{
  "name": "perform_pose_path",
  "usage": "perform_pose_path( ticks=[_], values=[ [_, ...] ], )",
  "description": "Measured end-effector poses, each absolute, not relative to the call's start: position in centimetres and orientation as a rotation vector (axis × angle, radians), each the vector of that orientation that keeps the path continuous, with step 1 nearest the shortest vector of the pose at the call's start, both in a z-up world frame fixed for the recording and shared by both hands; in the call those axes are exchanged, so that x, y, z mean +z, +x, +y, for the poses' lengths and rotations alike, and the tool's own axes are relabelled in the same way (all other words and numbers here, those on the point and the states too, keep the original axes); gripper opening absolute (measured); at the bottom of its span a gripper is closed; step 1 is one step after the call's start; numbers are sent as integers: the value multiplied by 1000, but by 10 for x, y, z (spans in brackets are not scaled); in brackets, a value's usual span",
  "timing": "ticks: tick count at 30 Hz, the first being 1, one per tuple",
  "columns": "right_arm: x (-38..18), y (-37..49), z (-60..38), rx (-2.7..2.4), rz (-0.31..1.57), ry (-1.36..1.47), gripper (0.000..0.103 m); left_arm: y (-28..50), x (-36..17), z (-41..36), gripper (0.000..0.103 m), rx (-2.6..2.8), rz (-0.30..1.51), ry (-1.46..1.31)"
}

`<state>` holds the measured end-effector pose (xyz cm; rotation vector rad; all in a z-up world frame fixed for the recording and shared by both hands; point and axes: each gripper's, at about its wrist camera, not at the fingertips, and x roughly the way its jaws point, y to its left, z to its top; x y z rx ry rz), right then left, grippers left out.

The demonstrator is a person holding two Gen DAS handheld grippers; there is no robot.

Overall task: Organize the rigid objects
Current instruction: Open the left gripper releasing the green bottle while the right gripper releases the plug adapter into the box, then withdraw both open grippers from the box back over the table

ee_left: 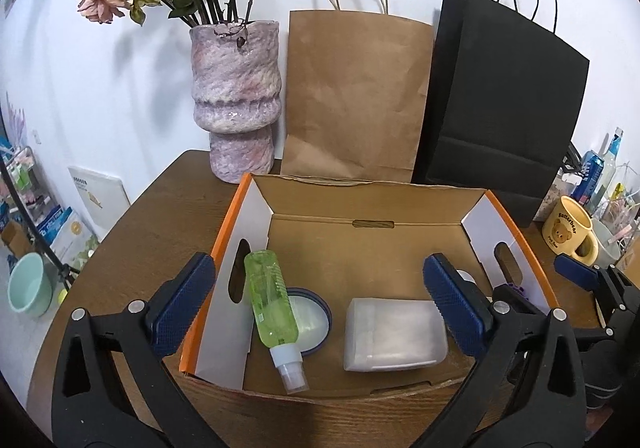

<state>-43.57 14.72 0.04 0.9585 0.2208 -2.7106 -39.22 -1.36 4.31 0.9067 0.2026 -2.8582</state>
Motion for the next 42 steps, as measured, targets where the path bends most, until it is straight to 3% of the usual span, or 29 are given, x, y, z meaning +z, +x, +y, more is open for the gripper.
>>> perform_pose_path(
  ticks=[42],
  values=[
    [10,-278,191,-2708,232,890,96,-236,47,-32,103,-2881,205,854]
  ],
)
